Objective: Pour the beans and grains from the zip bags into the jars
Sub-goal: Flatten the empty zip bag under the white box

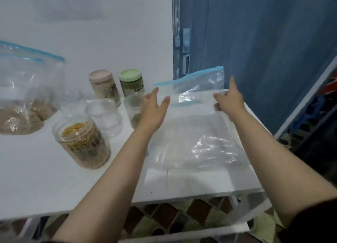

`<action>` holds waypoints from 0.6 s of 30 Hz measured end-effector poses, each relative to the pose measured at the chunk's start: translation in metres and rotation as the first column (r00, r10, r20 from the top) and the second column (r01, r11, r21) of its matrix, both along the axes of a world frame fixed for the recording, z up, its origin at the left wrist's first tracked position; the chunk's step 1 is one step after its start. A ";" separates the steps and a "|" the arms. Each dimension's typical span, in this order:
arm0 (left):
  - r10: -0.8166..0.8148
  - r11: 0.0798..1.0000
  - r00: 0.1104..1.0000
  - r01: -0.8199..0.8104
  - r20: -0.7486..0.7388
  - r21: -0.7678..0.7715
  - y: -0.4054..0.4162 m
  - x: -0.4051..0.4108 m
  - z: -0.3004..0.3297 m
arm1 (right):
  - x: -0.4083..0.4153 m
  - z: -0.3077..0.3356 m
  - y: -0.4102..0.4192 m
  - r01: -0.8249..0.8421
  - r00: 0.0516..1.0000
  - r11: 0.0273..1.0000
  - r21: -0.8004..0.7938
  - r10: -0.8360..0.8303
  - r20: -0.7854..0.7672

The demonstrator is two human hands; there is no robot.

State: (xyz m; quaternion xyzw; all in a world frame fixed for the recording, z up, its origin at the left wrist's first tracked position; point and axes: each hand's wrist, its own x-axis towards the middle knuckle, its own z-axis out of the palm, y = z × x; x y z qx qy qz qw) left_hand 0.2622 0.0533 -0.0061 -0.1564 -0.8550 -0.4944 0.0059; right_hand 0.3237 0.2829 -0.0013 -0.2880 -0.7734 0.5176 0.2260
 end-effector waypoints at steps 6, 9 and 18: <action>-0.216 0.888 0.971 0.240 0.105 -0.392 0.022 0.028 -0.068 | -0.024 -0.045 0.017 -0.048 0.978 0.990 0.134 0.020 0.206; -0.182 0.826 0.974 0.225 0.133 -0.517 0.030 0.031 -0.088 | -0.031 -0.058 0.017 -0.061 0.969 0.980 0.190 0.012 0.248; -0.108 0.794 0.979 0.188 0.171 -0.577 0.053 0.033 -0.106 | 0.011 -0.053 0.024 -0.131 0.858 0.851 0.508 -0.159 0.488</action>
